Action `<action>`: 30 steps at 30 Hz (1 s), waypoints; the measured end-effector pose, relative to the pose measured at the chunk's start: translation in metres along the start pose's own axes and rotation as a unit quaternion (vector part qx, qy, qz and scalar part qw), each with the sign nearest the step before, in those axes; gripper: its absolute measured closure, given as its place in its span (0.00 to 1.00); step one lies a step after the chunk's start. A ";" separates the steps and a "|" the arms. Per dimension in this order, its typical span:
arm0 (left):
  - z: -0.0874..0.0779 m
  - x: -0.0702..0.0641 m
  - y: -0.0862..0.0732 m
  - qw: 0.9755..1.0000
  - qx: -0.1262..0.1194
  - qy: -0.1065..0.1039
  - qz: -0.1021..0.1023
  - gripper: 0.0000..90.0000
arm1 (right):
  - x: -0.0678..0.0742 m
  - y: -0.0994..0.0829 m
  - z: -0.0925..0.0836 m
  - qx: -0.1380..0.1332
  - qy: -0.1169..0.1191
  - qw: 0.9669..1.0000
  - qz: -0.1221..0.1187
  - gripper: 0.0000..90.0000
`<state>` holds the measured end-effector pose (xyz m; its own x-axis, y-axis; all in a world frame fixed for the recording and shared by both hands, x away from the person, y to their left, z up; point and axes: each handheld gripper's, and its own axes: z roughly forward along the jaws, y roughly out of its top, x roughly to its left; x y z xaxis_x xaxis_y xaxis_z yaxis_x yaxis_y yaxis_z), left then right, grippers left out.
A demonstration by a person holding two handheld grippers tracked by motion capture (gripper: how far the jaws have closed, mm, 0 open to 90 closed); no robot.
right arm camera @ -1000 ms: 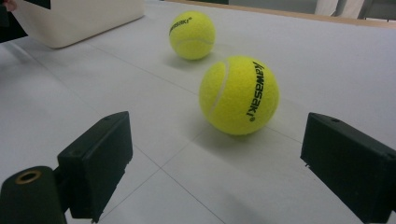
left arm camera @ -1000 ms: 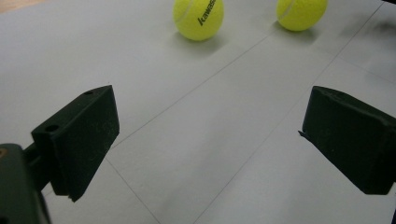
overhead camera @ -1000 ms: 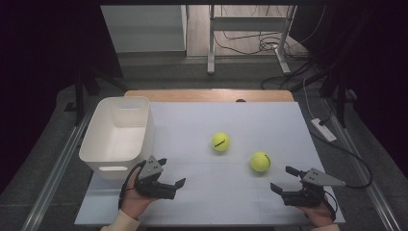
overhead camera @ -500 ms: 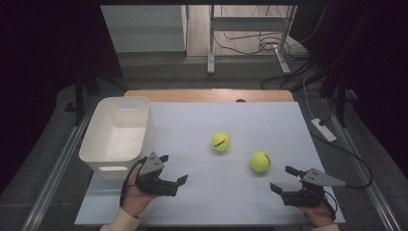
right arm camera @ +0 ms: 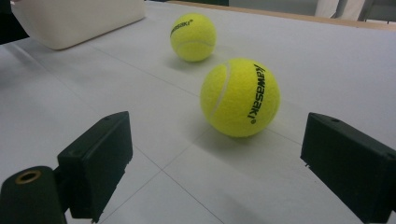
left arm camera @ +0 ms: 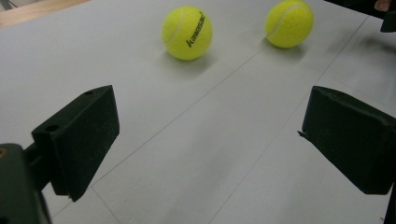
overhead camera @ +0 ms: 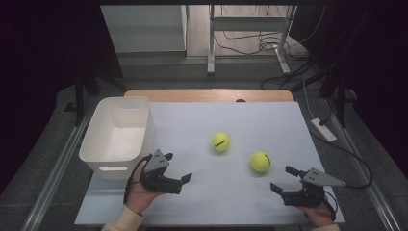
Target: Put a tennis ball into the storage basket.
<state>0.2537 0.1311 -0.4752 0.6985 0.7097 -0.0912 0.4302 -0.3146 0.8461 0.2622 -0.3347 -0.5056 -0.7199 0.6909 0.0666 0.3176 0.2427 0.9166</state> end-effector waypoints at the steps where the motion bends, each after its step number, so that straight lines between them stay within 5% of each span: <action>1: 0.001 0.000 0.001 1.000 0.000 -0.001 -0.001 0.05 | 0.000 0.000 0.000 0.000 0.001 1.000 0.000 0.10; 30: 0.024 0.001 0.024 1.000 0.014 -0.003 -0.007 0.05 | 0.000 0.001 0.000 0.000 -0.002 1.000 0.001 0.10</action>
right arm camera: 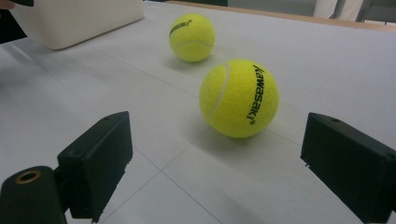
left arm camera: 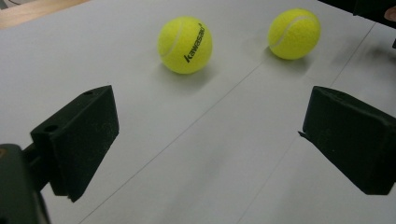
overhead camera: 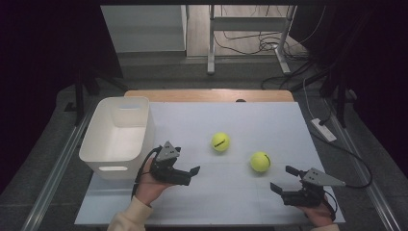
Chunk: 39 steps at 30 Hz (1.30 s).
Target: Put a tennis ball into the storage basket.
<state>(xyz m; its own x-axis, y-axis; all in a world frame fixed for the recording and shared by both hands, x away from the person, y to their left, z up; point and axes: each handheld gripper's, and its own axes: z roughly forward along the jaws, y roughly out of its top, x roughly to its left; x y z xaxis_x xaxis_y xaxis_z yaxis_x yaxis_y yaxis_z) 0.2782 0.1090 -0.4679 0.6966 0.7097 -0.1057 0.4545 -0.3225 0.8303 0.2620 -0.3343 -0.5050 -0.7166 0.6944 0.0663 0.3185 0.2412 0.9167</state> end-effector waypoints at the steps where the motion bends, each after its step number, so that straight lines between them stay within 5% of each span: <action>1: 0.001 0.000 0.001 1.000 -0.001 -0.002 0.001 0.05 | 0.000 0.000 0.000 0.000 -0.001 1.000 0.000 0.10; 39: 0.037 -0.005 0.039 0.999 0.027 -0.015 0.020 0.05 | 0.001 0.000 -0.001 -0.002 -0.002 1.000 -0.001 0.10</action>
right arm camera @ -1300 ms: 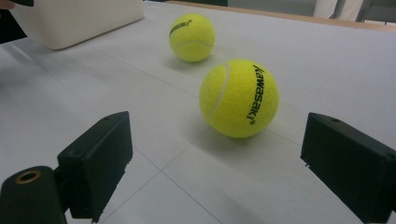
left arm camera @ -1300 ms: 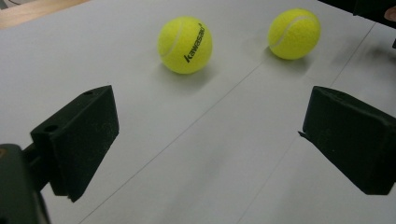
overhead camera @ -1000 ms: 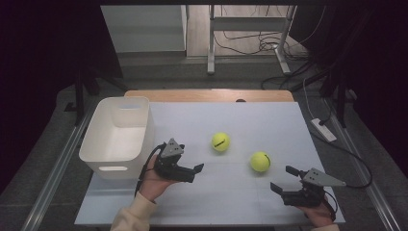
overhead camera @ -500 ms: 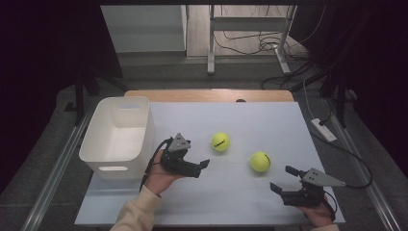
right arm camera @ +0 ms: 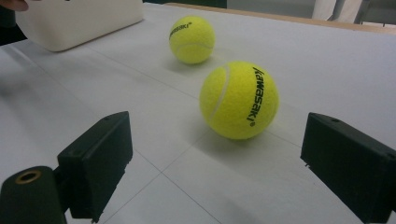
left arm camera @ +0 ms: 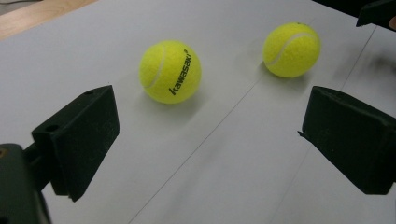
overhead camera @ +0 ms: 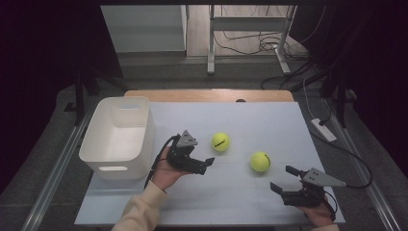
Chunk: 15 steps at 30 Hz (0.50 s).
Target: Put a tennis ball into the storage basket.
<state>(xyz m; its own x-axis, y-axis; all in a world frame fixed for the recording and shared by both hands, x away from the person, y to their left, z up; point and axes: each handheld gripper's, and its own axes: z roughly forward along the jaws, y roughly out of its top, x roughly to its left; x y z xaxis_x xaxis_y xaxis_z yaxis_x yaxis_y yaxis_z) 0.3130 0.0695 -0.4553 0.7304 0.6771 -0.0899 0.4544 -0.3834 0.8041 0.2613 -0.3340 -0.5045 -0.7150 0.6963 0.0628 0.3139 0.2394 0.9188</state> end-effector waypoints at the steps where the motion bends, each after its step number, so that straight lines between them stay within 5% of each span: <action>1: 0.001 0.000 0.001 1.000 0.001 0.000 0.000 0.05 | 0.000 0.000 0.000 0.000 0.000 1.000 0.000 0.10; 15: 0.014 0.000 0.013 1.000 0.009 -0.001 0.005 0.06 | 0.000 0.000 -0.001 -0.001 -0.002 1.000 0.000 0.10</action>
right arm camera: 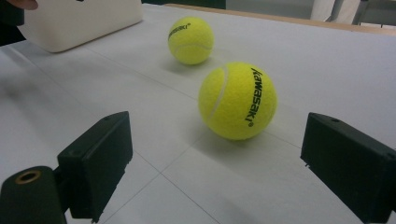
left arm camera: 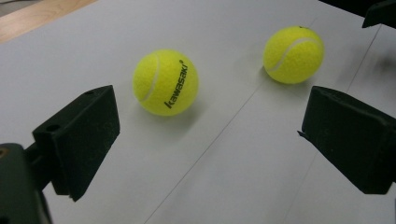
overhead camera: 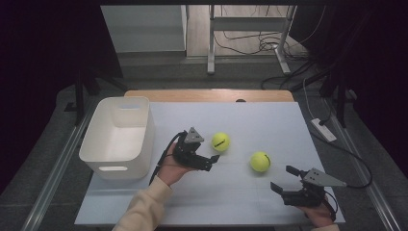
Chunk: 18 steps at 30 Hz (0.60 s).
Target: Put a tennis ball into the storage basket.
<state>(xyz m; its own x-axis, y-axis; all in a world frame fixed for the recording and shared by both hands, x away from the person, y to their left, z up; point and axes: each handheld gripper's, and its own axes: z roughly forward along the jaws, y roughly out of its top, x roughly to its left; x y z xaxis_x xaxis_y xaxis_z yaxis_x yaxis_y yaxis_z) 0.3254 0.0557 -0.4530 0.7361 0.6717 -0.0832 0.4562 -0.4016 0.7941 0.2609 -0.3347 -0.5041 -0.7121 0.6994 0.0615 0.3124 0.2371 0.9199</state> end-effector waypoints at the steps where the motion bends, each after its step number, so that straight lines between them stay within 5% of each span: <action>1: 0.001 0.001 0.000 1.000 0.002 0.001 0.000 0.06 | 0.000 0.000 0.000 0.000 0.000 1.000 0.000 0.10; 18: 0.015 0.006 0.010 1.000 0.013 0.000 0.001 0.06 | -0.001 -0.001 0.000 -0.001 -0.002 1.000 -0.001 0.10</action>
<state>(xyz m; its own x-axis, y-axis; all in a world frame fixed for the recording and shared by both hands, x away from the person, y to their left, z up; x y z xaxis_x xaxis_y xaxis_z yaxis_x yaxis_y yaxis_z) 0.3425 0.0462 -0.4544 0.7370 0.6710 -0.0816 0.4675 -0.4188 0.7785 0.2611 -0.3355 -0.5049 -0.7097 0.7022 0.0578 0.3102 0.2377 0.9205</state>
